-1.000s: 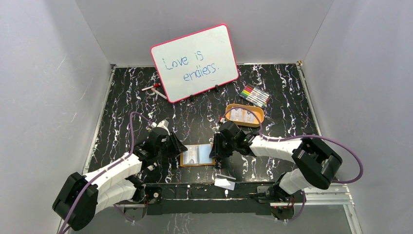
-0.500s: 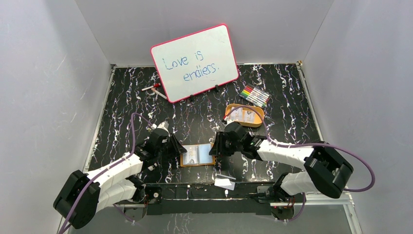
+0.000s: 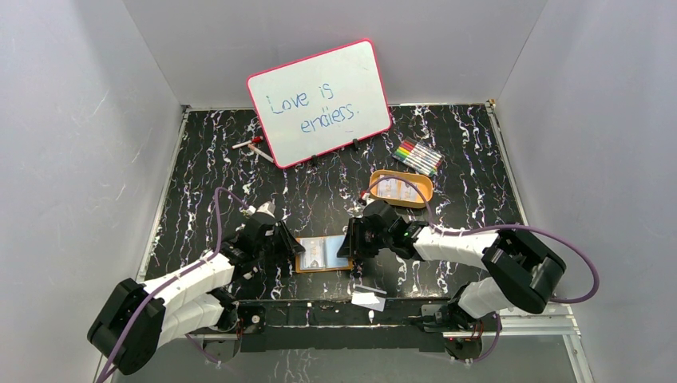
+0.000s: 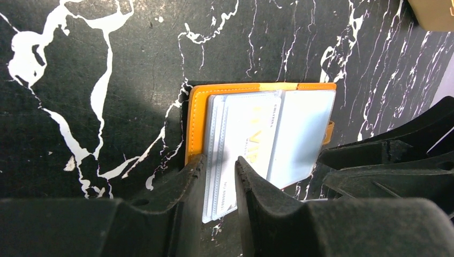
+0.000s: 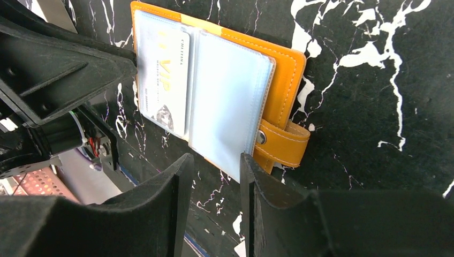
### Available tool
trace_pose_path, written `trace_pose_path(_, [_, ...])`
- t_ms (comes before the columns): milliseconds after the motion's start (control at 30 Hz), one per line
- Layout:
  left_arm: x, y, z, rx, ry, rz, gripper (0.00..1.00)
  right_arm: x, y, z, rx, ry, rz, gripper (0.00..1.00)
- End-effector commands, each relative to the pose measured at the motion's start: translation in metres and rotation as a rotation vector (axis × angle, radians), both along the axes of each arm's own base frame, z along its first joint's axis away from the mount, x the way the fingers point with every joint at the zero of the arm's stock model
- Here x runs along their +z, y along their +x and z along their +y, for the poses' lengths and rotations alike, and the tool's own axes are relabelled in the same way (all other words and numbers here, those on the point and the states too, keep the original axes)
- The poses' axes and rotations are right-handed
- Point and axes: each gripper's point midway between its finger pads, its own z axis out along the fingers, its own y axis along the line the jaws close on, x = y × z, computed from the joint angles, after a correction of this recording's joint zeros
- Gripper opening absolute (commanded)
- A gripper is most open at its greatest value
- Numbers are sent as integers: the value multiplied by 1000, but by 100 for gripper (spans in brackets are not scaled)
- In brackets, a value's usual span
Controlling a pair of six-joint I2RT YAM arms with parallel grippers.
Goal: Put the credit cards into the card holder
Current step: Turn over the card slot in the card holder.
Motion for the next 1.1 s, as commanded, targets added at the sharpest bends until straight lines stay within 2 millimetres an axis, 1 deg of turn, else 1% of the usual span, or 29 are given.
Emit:
trace_pose_path(0, [-2,-3,3,7,3,4,25,11,5,12,6,44,-2,46])
trace_pose_path(200, [-2,-3,2,8,0,4,25,5,2,17,21,55,24,46])
trace_pose_path(400, [-3,-3,2,6,-1,8,25,5,3,22,30,73,27,46])
trace_pose_path(633, [-5,-5,2,3,1,16,25,14,4,31,50,125,9,44])
trace_pose_path(733, [-5,-4,1,2,0,17,25,20,5,36,62,153,0,39])
trace_pose_path(800, [-5,-4,1,2,0,16,25,25,5,39,75,172,-7,38])
trace_pose_path(967, [-3,-4,1,2,-5,13,25,32,3,50,117,220,-11,42])
trace_pose_path(1067, [-1,-3,1,5,-2,7,25,36,1,60,152,241,-14,46])
